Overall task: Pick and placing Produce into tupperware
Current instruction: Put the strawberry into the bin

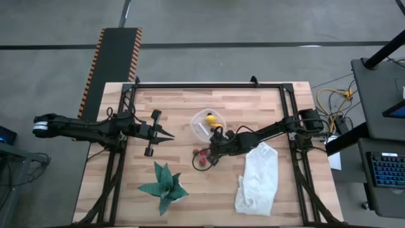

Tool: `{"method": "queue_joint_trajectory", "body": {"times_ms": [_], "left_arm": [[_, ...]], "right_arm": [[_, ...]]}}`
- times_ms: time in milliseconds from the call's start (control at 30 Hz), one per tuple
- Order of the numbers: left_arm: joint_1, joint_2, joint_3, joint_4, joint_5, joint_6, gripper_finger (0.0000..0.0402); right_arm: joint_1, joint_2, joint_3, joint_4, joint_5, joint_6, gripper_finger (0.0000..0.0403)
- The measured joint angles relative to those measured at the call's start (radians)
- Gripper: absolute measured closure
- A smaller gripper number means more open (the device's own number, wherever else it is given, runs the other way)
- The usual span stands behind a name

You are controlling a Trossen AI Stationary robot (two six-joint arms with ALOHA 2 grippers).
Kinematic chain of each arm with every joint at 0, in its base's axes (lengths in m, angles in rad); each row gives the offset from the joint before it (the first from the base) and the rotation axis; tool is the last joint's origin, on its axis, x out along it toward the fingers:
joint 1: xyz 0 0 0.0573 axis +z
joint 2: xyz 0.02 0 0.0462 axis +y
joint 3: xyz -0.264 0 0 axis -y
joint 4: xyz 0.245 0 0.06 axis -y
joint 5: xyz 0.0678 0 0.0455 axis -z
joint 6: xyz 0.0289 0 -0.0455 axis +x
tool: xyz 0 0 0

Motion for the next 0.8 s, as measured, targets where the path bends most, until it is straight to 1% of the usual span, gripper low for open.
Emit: {"method": "queue_joint_trajectory", "body": {"times_ms": [267, 800], "left_arm": [[0.0, 0.0, 0.0, 0.004, 0.0, 0.0, 0.0377], [0.0, 0.0, 0.0, 0.003, 0.0, 0.0, 0.0377]], "right_arm": [[0.002, 0.0, 0.0, 0.011, 0.0, -0.001, 0.0277], [0.002, 0.0, -0.001, 0.08, 0.003, -0.046, 0.0277]]}}
